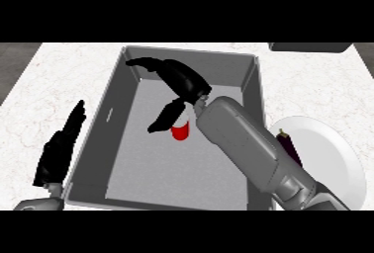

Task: Pick the can from the plate and place it in the cardboard box

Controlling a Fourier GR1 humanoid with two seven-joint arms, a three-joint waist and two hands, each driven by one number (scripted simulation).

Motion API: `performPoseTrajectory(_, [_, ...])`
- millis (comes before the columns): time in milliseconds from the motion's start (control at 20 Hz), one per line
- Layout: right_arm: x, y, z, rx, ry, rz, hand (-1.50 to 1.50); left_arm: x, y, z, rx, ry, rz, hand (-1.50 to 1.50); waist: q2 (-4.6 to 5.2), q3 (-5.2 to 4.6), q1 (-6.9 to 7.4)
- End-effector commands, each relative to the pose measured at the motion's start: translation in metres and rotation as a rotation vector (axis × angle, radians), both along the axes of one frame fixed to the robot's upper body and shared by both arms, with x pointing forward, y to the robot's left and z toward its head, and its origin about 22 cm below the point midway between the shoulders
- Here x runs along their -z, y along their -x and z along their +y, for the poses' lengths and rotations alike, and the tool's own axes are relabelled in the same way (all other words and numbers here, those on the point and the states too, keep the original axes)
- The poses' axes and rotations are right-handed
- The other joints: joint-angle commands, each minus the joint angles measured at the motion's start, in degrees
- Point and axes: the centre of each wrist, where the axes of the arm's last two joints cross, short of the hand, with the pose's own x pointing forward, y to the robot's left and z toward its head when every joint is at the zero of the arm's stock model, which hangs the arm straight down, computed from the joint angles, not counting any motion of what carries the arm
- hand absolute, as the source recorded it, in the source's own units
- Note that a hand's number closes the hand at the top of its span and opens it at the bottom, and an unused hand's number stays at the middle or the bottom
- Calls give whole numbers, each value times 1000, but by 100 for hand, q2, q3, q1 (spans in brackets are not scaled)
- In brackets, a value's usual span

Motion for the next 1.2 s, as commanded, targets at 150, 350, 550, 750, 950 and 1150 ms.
performPoseTrajectory(150, [-15, -26, -23, 110, -327, 133, -150, 2, -1, -10, -8, 0, 3, 0, 13, 1, -40])
performPoseTrajectory(350, [-20, -50, -68, 189, -450, 169, -150, 2, 3, 3, -13, -3, -14, 0, 6, 1, -86])
performPoseTrajectory(550, [-32, -74, -126, 329, -490, 163, -150, 6, 9, 5, 7, 1, 19, 0, 36, 1, -1])
performPoseTrajectory(750, [-47, -85, -198, 363, -535, 166, -150, 0, 0, 0, 1, -1, -10, 0, 60, 3, 2])
performPoseTrajectory(950, [-33, -82, -256, 383, -552, 158, -150, 1, 2, 7, 9, -9, -12, 0, 89, 7, 76])
performPoseTrajectory(1150, [-56, -79, -297, 337, -492, 152, -150, 5, 3, -15, 48, 13, -13, 0, 139, 12, 200])
